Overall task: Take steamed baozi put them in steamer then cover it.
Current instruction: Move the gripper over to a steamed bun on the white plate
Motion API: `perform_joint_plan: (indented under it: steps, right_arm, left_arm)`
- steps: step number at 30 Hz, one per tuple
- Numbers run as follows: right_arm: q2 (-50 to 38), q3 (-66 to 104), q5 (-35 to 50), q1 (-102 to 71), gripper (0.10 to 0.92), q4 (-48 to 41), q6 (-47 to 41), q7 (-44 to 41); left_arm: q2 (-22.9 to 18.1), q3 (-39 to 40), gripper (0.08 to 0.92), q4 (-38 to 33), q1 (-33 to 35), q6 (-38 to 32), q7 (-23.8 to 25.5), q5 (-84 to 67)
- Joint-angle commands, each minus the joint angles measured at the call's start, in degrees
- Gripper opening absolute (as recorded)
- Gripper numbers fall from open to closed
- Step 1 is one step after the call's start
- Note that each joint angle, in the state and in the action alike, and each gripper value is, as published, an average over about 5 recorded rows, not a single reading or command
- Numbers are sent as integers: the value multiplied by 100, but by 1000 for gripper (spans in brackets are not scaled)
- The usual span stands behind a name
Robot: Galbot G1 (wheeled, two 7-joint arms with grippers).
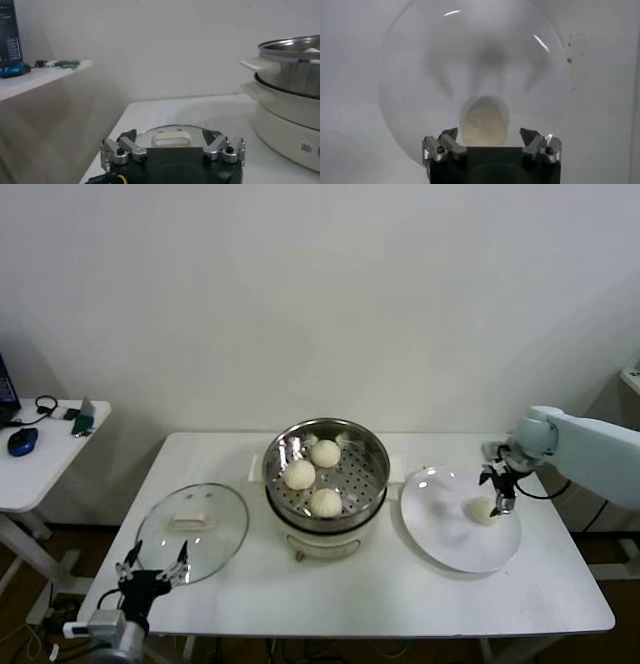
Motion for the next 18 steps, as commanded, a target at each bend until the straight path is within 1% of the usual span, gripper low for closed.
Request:
perform_joint_plan:
  steps: [1,8,10,15,18]
  right_arm:
    - [279,487,-380,-707,823,-763,51,-23]
    - [316,499,-408,-691,817,-820,80,-37]
    - [316,501,-403,-683,794,-807,82,-38]
    - [321,501,-392,-645,686,-696,101,-8]
    - [345,502,-362,-567,657,-682,116,30]
  left_arm:
    - [-1,12,823,7,17,-17,0,3]
    - [5,5,823,17,27,-38,-8,-5]
    - [9,2,823,22,27,-42,-14,-7]
    - [8,-5,823,25,27,-31,-45,-9]
    - [9,-4,823,22,36,-38,-48,-8]
